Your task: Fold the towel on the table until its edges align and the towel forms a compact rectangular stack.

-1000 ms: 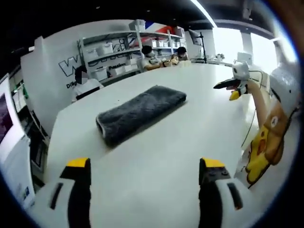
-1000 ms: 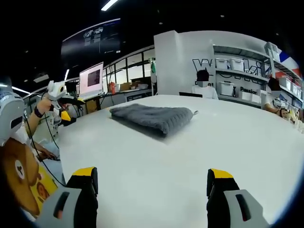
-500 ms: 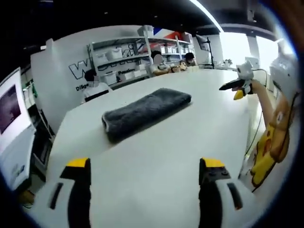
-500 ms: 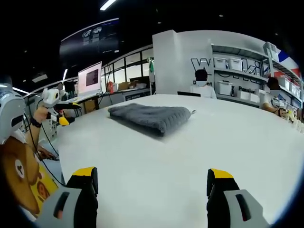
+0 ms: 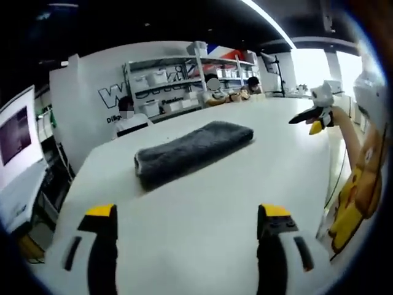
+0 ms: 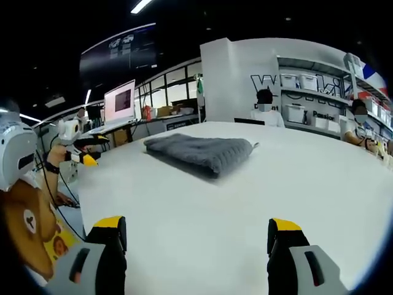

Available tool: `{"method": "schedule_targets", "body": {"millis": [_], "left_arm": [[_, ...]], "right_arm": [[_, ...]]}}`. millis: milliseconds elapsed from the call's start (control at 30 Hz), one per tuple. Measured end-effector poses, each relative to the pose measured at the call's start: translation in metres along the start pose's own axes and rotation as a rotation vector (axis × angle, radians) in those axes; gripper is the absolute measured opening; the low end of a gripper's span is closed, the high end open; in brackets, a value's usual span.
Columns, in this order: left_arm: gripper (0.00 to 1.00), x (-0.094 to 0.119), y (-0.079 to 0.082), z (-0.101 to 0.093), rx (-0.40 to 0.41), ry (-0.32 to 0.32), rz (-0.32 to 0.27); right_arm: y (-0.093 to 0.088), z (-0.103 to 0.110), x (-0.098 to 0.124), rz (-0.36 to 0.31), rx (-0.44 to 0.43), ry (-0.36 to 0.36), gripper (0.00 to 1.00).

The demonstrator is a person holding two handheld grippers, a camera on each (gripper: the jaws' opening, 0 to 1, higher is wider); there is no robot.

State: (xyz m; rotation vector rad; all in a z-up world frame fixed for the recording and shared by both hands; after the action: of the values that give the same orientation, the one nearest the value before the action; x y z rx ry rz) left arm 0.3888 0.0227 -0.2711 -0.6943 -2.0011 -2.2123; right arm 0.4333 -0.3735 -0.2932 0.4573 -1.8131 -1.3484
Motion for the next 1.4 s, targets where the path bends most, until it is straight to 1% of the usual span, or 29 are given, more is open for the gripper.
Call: {"method": "schedule_targets", "body": {"millis": [167,267,367,500,600,667,767,867,967,1033,1100,1167,1233,1300,1333,1367,1400], "left_arm": [[0.99,-0.002,-0.007,0.004,0.013,0.009,0.021],[0.99,-0.004,-0.015,0.005,0.026,0.007,0.045],[0.99,-0.003,-0.017,0.007,0.039,0.017,0.050],[0.99,0.001,-0.012,0.009,0.045,0.036,0.030],[0.99,0.004,-0.007,0.012,0.048,0.052,0.012],[0.99,0.006,-0.006,0.012,0.045,0.056,0.010],[0.99,0.010,-0.001,0.014,0.052,0.071,-0.012],[0.99,0.010,0.002,0.012,0.051,0.067,-0.021],[0.99,0.010,0.005,0.010,0.044,0.059,-0.025],[0.99,0.011,0.005,0.009,0.040,0.057,-0.026],[0.99,0.011,0.006,0.009,0.039,0.056,-0.027],[0.99,0.011,0.006,0.009,0.037,0.054,-0.026],[0.99,0.011,0.005,0.009,0.039,0.054,-0.024],[0.99,0.011,0.004,0.010,0.037,0.058,-0.020],[0.99,0.011,0.004,0.011,0.035,0.059,-0.017],[0.99,0.010,0.003,0.010,0.032,0.059,-0.015],[0.99,0.010,0.003,0.010,0.029,0.058,-0.014]], "right_arm": [[-0.001,-0.002,0.002,0.003,-0.004,-0.007,1.00],[-0.003,-0.001,0.003,0.015,0.000,0.000,1.00],[-0.001,-0.001,0.005,0.000,-0.006,0.008,1.00],[0.004,-0.006,0.007,-0.011,-0.011,-0.008,1.00],[0.012,-0.008,0.007,-0.024,-0.011,-0.014,1.00],[0.016,-0.008,0.006,-0.030,-0.005,-0.013,1.00],[0.026,-0.006,0.003,-0.046,0.010,0.000,1.00],[0.032,-0.006,0.000,-0.056,0.017,0.013,1.00],[0.035,-0.005,-0.008,-0.041,0.024,0.042,1.00],[0.035,-0.004,-0.012,-0.014,0.051,0.061,1.00],[0.038,-0.005,-0.016,-0.011,0.051,0.074,1.00],[0.047,-0.006,-0.021,-0.033,0.035,0.107,1.00],[0.059,-0.010,-0.028,-0.065,-0.001,0.146,1.00],[0.070,-0.017,-0.039,-0.097,-0.068,0.179,0.98],[0.075,-0.022,-0.045,-0.107,-0.109,0.193,0.96],[0.080,-0.026,-0.052,-0.122,-0.149,0.210,0.92],[0.083,-0.029,-0.060,-0.121,-0.176,0.228,0.89]]}}
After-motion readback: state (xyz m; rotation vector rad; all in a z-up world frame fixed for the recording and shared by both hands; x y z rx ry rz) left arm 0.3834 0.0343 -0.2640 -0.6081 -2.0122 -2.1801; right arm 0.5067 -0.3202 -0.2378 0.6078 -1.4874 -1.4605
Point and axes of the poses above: the point that each gripper's makers call its tool centre point, and the gripper's own axes: x roughly backward along the fingers, z roughly to its left, y roughly out of its top, the point moved 1 cm from there along x, roughly backward along the fingers, and after that the axes turned 11 degrees about x, right-handed, at the moved point
